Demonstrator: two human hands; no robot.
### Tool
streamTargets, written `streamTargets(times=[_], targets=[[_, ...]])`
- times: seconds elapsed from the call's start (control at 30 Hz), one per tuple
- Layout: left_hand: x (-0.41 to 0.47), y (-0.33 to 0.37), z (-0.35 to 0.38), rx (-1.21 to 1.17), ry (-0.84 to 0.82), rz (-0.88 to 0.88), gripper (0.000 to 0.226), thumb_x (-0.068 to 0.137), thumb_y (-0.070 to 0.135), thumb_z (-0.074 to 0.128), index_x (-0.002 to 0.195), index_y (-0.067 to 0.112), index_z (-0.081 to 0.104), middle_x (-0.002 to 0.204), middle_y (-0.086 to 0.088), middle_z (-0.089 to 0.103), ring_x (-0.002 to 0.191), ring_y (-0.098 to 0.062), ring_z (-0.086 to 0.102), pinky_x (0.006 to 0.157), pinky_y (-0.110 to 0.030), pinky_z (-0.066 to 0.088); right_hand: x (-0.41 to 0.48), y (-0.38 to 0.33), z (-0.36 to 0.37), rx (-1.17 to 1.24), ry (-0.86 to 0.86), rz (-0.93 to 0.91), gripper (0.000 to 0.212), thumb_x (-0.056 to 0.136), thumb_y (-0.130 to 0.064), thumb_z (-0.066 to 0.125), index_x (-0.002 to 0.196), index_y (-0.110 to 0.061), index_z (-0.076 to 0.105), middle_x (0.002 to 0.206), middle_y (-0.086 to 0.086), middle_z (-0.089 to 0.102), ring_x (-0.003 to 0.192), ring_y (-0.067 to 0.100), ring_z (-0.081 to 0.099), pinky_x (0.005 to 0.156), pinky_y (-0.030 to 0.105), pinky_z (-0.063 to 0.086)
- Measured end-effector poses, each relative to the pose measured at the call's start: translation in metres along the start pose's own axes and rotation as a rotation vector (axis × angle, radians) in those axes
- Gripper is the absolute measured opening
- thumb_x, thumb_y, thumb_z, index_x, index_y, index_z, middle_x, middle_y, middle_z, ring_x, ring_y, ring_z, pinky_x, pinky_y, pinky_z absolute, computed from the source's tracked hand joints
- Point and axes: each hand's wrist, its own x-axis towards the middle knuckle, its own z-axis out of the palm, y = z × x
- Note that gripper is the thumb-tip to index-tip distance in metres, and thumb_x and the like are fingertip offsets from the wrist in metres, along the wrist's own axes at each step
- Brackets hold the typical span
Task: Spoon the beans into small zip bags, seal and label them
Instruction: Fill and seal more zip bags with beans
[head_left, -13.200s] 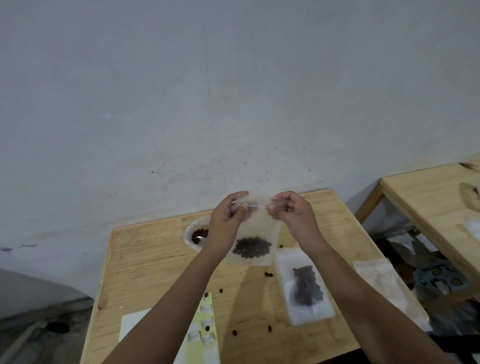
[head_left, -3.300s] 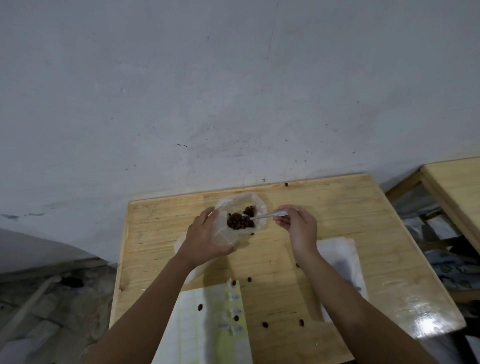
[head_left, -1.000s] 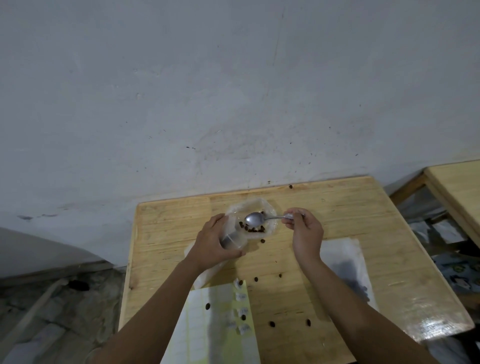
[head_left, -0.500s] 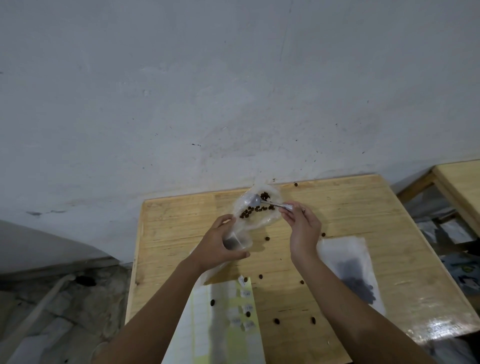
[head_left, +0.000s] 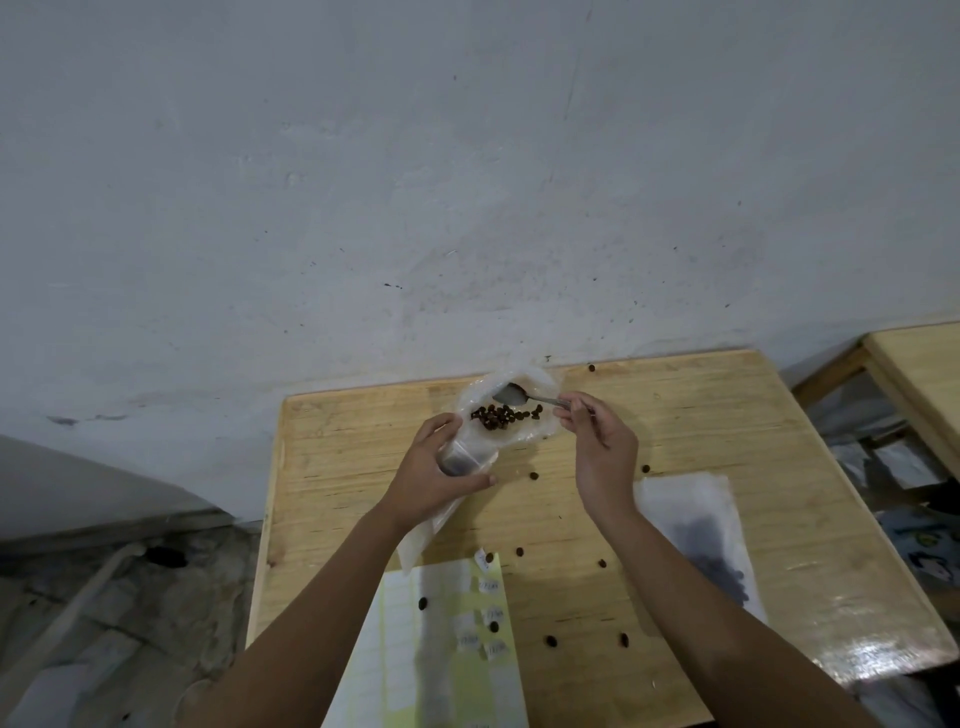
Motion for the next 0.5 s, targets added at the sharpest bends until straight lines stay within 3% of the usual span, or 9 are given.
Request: streamTargets(times=[0.1,0.27,0.4,0.5], targets=[[0.002,0.0,-0.001,-0.057,0.033,-0.032,0.086,0.066,0.033,0.083,0.139,0.015,0.042,0.135,0.017,0.033,0.125,0.0,0.033,0.109,-0.031,0.035,-0.001,0.0,-0.005,-0.115,-0.043,-0.12,0.021,0.095,-0.01,0.05,0.108,-0.011,0.066,0.092,-0.001,0.069,0.089,0.004,0.065,0.083,0.014,0.05],[0.005,0.0,-0.002,-0.124,0.081,-0.061,0.083,0.068,0.028,0.082,0.138,0.014,0.041,0.132,0.017,0.033,0.122,0.001,0.033,0.101,-0.019,0.031,-0.001,0.002,-0.007,-0.199,-0.038,-0.214,0.024,0.095,-0.006,0.049,0.111,-0.014,0.065,0.095,0.002,0.067,0.091,0.005,0.063,0.081,0.012,0.048],[0.005,0.002,-0.001,-0.12,0.089,-0.052,0.083,0.067,0.03,0.083,0.138,0.014,0.043,0.134,0.016,0.033,0.123,0.001,0.032,0.105,-0.022,0.032,-0.001,0.008,-0.002,-0.206,-0.014,-0.143,0.023,0.096,-0.009,0.048,0.11,-0.011,0.066,0.092,-0.004,0.066,0.087,0.003,0.062,0.08,0.013,0.048],[0.003,0.003,-0.001,-0.074,0.067,-0.023,0.084,0.066,0.034,0.083,0.139,0.016,0.043,0.135,0.016,0.033,0.124,0.001,0.032,0.107,-0.026,0.034,0.0,0.016,0.004,-0.136,0.068,0.03,0.021,0.097,-0.012,0.046,0.1,-0.009,0.067,0.086,-0.002,0.067,0.085,0.014,0.065,0.082,0.027,0.051]])
